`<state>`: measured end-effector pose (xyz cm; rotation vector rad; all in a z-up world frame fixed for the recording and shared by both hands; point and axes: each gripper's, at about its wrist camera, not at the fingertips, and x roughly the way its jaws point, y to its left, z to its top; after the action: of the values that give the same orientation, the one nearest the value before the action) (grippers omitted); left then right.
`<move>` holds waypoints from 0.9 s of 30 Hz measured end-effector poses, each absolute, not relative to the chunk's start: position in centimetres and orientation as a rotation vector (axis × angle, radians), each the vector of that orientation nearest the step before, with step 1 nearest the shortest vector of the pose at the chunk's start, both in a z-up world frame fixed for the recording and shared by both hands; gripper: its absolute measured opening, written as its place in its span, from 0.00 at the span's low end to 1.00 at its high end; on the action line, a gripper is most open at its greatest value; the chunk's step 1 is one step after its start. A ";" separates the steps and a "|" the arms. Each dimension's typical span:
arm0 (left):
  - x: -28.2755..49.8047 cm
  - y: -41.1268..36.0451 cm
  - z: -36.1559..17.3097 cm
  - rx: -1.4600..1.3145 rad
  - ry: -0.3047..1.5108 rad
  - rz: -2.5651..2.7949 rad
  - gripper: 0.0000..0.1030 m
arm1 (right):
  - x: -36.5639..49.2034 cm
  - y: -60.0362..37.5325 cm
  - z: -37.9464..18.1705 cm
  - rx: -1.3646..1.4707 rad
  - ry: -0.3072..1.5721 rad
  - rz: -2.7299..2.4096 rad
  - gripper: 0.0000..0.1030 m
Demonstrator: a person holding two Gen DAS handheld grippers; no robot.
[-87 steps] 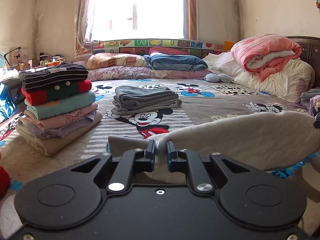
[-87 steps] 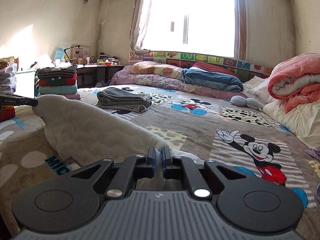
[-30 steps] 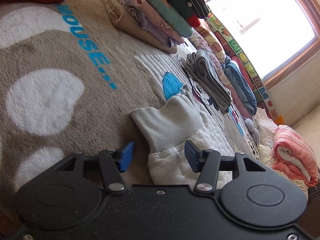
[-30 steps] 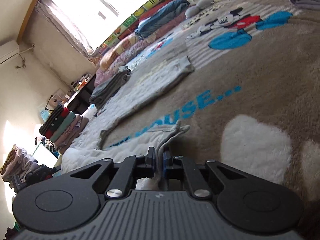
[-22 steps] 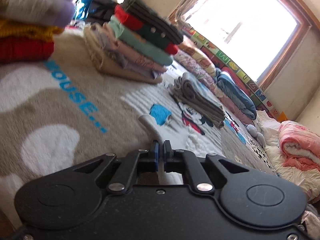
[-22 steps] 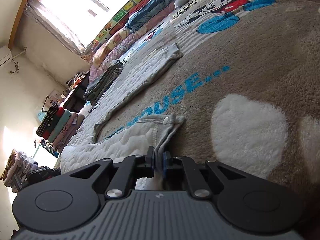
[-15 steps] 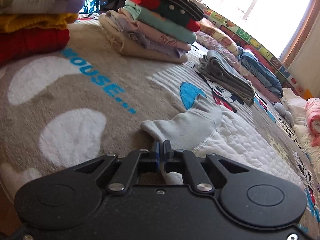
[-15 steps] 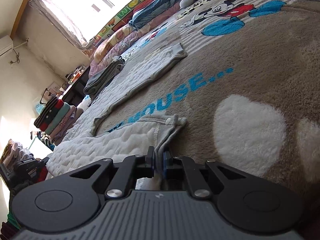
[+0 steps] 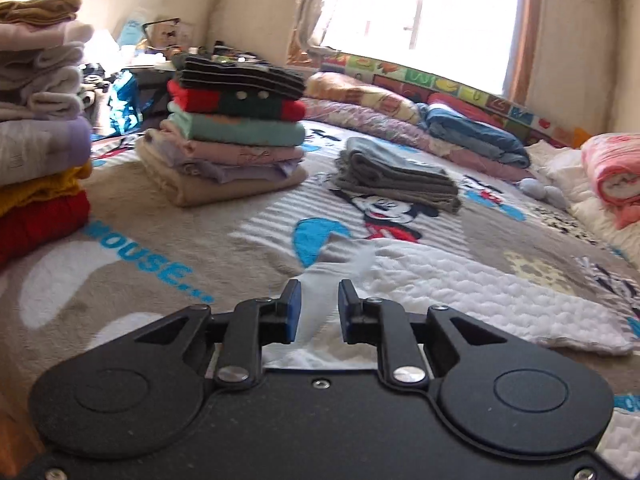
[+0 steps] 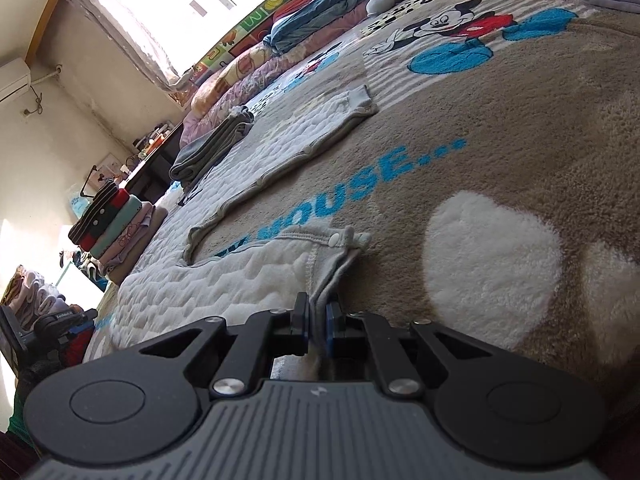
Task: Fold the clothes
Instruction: 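Release the sweatshirt and smooth it flat with both tools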
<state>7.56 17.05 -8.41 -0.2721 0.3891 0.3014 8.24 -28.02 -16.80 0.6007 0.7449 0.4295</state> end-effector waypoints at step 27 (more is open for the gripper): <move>15.7 20.0 -12.4 -0.382 0.621 0.111 0.40 | 5.2 -24.0 -12.4 0.249 0.523 0.491 0.24</move>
<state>15.73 19.96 -12.37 -0.3820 0.6214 0.1115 5.19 -23.99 -12.43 0.2485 0.5228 0.4913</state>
